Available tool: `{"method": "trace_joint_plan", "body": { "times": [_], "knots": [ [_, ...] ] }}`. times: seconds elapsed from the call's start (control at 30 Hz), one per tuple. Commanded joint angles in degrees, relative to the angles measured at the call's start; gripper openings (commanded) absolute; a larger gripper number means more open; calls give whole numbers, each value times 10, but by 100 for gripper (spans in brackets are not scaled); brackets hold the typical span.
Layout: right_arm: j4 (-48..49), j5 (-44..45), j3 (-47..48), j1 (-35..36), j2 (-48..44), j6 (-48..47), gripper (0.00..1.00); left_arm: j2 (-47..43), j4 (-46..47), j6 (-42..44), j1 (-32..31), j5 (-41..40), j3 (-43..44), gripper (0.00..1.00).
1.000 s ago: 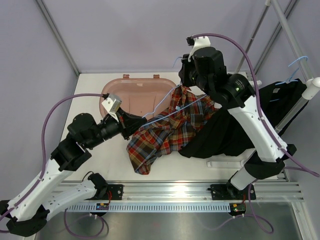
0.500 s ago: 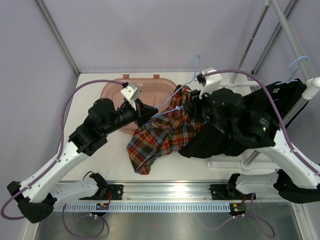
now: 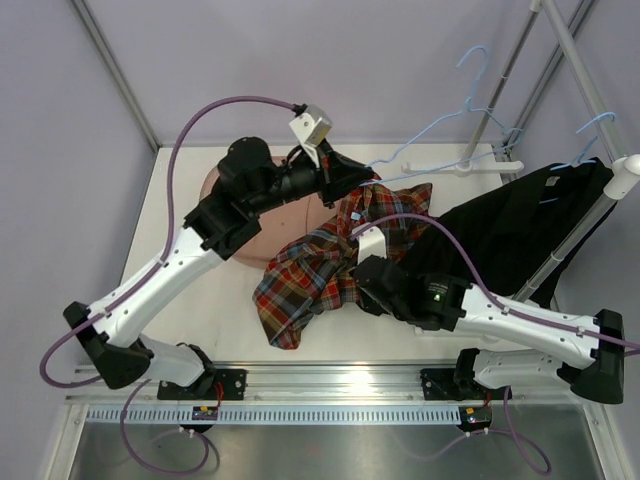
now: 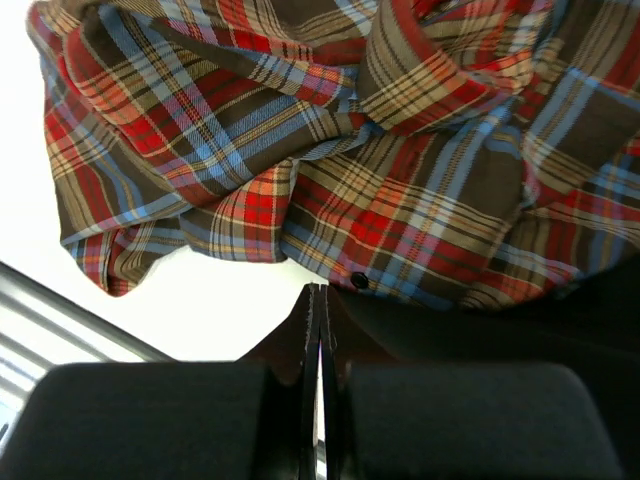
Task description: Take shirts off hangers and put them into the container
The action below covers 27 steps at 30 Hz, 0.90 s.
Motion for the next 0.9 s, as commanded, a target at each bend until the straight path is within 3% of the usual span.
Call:
{"method": "trace_joint_plan", "body": {
  "times": [0.0, 0.27, 0.57, 0.7, 0.87],
  "knots": [
    [101, 28, -9, 6, 23, 26, 0, 47, 62, -20, -30, 58, 73, 0],
    [128, -1, -43, 6, 14, 58, 0, 168, -24, 0, -61, 38, 209, 0],
    [108, 28, -57, 6, -22, 68, 0, 244, -82, -12, -62, 21, 286, 0],
    [99, 31, -60, 6, -9, 79, 0, 312, -128, -15, -62, 30, 411, 0],
    [111, 28, -83, 6, -11, 92, 0, 385, -165, -19, -62, 39, 503, 0]
  ]
}}
